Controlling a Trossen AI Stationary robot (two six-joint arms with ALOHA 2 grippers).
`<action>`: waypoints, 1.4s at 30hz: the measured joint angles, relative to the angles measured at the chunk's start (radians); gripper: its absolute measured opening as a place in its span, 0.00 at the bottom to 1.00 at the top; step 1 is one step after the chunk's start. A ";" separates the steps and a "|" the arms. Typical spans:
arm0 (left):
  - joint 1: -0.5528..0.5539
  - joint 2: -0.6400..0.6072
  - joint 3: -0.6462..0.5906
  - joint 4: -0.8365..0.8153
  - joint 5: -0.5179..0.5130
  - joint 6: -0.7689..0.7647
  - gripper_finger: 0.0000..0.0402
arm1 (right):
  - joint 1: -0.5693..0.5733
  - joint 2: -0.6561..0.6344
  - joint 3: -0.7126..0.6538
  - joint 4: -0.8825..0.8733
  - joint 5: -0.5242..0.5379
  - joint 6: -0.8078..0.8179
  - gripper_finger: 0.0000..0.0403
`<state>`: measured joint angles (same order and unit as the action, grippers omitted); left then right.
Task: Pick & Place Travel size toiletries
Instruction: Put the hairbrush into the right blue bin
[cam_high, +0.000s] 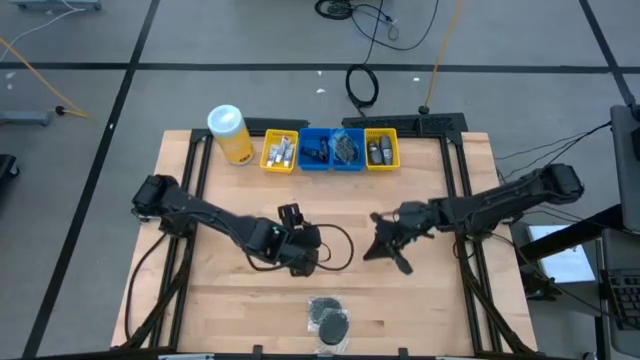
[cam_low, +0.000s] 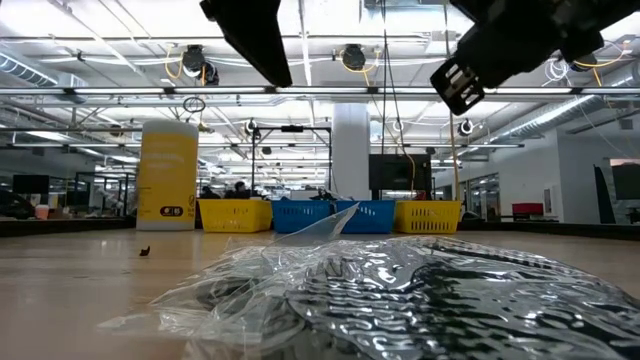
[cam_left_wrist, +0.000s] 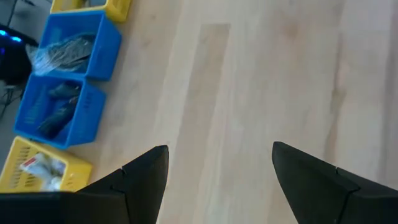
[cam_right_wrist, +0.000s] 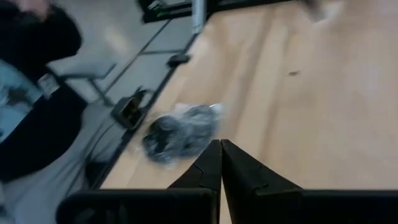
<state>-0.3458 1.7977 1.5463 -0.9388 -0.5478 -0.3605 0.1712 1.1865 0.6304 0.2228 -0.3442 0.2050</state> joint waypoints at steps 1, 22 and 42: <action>-0.006 0.000 0.000 0.010 0.000 0.000 0.71 | 0.024 0.022 0.000 0.020 0.003 0.000 0.01; -0.023 0.000 0.000 0.070 0.000 -0.015 0.71 | 0.283 0.554 0.000 0.556 0.086 0.367 0.09; -0.022 0.000 0.000 0.068 0.001 0.000 0.71 | 0.311 0.759 0.076 0.713 0.087 0.471 0.47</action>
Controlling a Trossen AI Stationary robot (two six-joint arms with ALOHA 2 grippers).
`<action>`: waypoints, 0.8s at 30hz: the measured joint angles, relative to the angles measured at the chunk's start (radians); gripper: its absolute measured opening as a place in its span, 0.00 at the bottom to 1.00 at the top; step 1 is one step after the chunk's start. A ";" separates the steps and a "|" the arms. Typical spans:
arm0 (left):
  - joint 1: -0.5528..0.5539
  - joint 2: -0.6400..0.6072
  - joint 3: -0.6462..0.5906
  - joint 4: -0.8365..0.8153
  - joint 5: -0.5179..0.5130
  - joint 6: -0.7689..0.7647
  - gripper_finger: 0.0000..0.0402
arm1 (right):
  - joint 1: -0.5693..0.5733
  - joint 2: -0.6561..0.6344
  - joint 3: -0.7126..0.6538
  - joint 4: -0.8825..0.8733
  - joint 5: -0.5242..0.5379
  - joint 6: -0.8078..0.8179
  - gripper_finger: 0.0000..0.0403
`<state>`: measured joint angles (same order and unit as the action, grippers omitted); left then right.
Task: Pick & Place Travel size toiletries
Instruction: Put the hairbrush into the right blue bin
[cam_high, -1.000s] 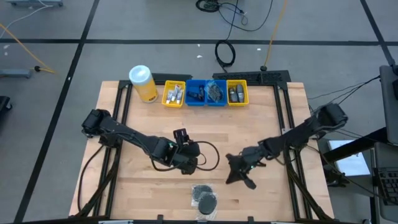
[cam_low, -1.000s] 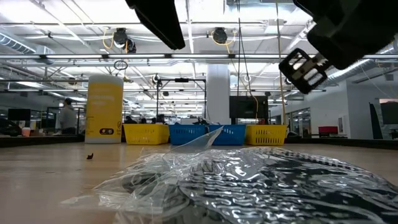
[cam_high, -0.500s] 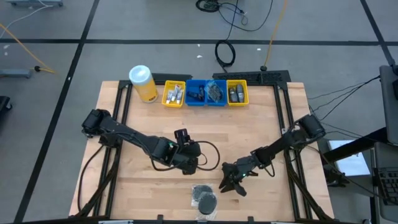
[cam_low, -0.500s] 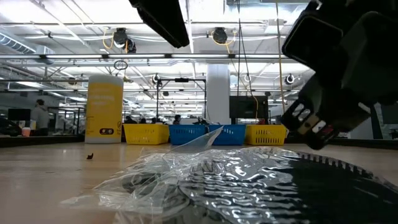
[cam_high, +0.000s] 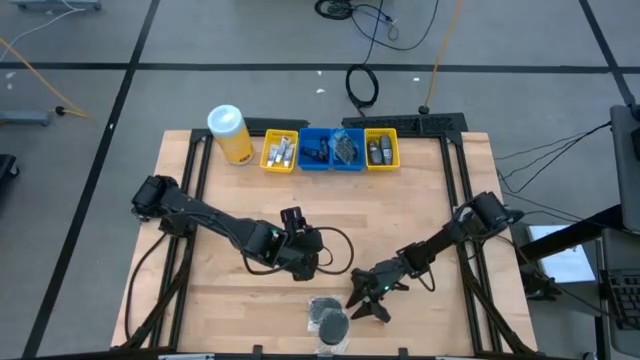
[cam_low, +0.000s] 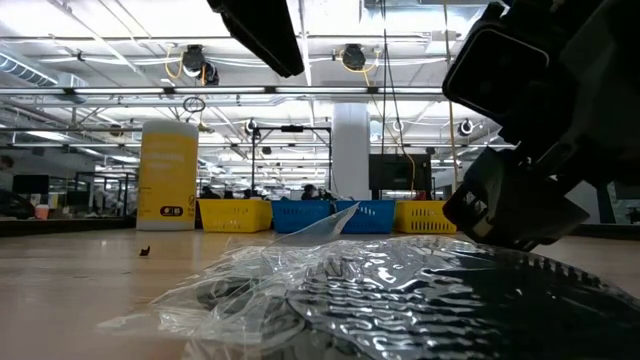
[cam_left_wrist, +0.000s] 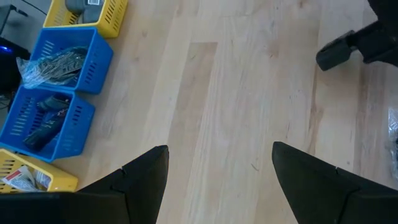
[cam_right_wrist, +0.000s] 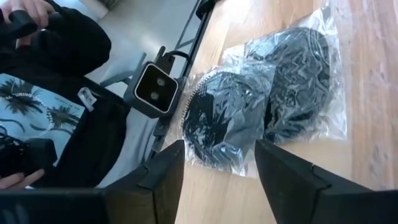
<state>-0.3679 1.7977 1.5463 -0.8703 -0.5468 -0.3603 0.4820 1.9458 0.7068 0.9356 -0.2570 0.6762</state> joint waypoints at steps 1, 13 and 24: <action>0.000 0.000 0.000 -0.001 0.000 0.000 0.71 | 0.000 0.006 0.003 0.001 0.003 -0.001 0.47; 0.000 0.000 0.000 0.000 0.000 0.016 0.71 | 0.000 0.016 0.004 -0.072 0.068 0.005 0.47; 0.000 0.000 0.000 0.001 0.000 0.018 0.71 | 0.000 0.018 0.003 -0.145 0.102 0.035 0.47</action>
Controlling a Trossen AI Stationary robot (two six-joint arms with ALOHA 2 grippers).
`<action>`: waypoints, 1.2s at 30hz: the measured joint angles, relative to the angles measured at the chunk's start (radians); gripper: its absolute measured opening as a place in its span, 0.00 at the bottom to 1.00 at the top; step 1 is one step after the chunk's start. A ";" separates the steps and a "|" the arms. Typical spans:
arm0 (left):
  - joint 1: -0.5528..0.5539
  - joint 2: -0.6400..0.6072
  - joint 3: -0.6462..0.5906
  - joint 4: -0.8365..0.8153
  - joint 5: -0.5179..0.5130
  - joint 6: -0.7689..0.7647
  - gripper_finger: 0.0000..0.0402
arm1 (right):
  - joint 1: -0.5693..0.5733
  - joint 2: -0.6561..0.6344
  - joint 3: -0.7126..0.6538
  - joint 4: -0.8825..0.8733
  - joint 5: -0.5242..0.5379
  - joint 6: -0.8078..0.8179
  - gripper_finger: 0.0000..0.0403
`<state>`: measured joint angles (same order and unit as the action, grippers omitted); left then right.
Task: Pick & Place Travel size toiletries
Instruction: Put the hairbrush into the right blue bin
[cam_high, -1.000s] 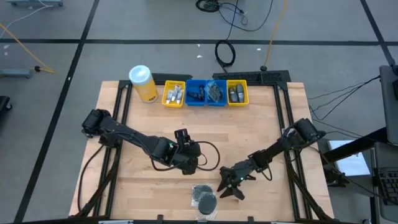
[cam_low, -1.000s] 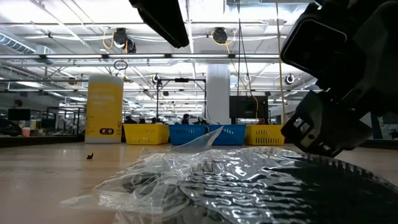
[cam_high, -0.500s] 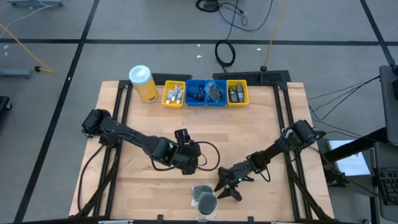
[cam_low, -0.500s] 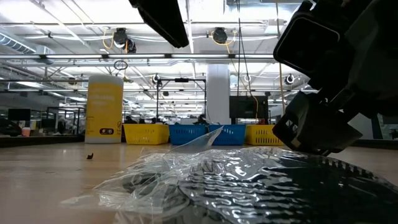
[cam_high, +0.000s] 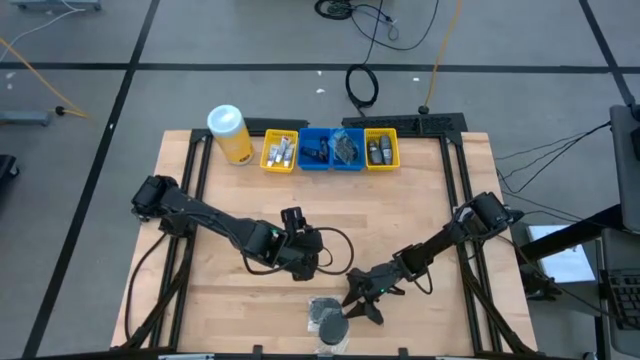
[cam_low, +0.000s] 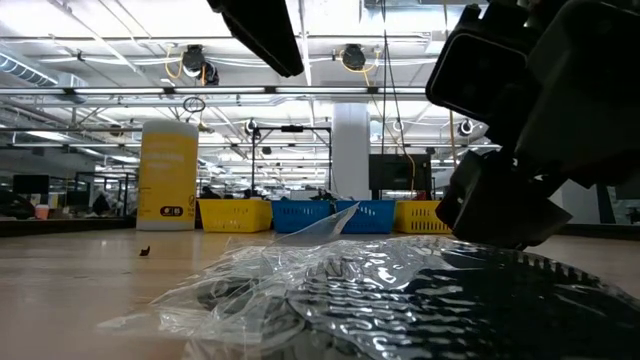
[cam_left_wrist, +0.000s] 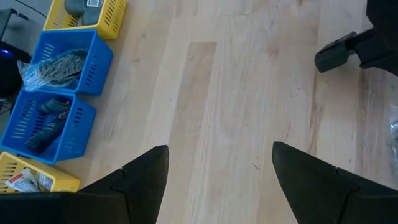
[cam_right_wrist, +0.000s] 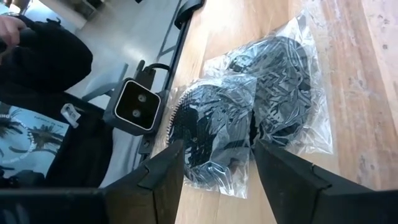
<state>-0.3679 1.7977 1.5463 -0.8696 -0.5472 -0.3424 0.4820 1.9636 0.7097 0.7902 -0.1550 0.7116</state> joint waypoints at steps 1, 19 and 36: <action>0.000 0.000 0.000 0.000 0.000 0.000 0.71 | 0.000 0.000 0.000 -0.002 0.003 0.000 0.47; 0.000 0.000 0.000 0.000 0.001 -0.001 0.71 | 0.020 0.002 -0.001 -0.135 0.001 0.001 0.46; 0.000 0.000 0.000 0.000 0.024 -0.001 0.71 | 0.025 -0.001 -0.001 -0.190 -0.097 -0.006 0.26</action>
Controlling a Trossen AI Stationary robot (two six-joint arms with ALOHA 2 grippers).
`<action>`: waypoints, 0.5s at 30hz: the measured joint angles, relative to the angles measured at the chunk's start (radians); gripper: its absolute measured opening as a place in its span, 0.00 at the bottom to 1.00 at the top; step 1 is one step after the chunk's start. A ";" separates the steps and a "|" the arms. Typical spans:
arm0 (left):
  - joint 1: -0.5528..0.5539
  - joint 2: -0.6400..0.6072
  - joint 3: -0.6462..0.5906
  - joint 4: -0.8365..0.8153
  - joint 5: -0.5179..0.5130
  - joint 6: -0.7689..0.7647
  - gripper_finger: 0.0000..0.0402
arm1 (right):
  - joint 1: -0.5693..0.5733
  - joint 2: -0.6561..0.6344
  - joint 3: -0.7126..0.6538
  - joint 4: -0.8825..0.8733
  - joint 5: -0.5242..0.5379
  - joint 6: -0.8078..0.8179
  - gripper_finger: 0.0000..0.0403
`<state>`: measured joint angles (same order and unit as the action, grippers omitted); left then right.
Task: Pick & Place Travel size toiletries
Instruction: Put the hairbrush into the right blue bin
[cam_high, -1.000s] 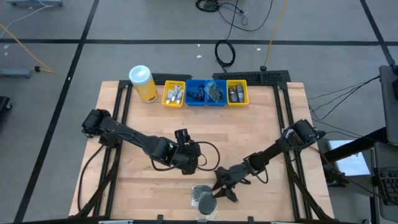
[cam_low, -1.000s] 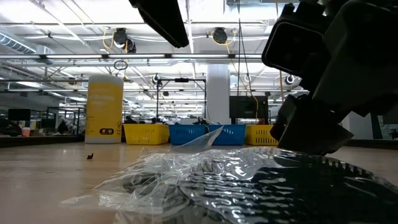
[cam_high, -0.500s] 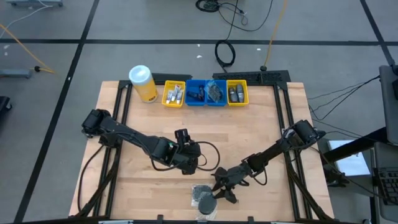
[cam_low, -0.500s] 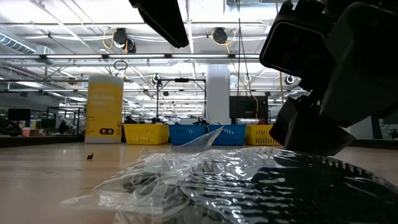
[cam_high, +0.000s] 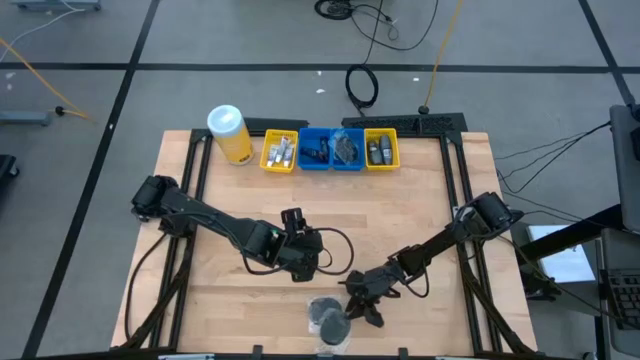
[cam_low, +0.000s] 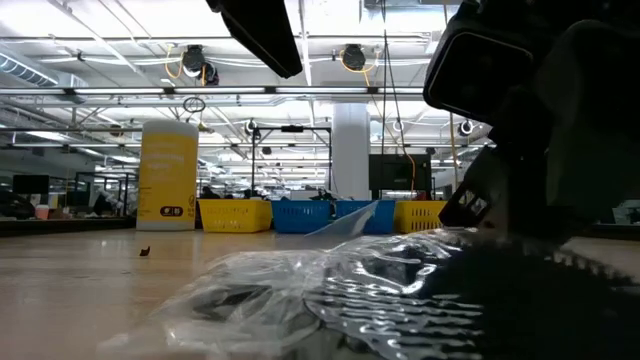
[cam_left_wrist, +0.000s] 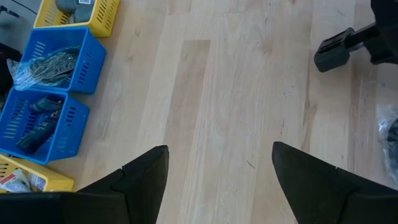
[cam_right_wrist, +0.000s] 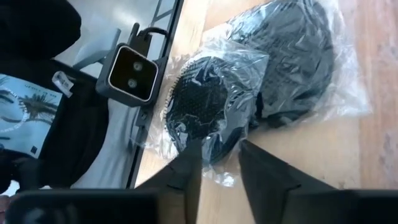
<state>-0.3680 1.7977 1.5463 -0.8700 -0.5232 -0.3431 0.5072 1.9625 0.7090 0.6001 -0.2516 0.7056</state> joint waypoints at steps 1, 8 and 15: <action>0.000 0.000 0.000 0.000 0.000 0.000 0.71 | 0.000 0.000 0.000 -0.001 -0.007 0.000 0.23; 0.000 0.000 0.000 0.000 0.000 0.014 0.71 | 0.000 0.000 0.000 -0.004 -0.013 -0.022 0.02; 0.000 0.000 0.000 0.000 0.001 0.017 0.71 | -0.002 -0.017 -0.003 0.012 -0.013 -0.038 0.00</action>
<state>-0.3680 1.7977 1.5459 -0.8700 -0.5224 -0.3260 0.5048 1.9459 0.7059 0.6123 -0.2641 0.6679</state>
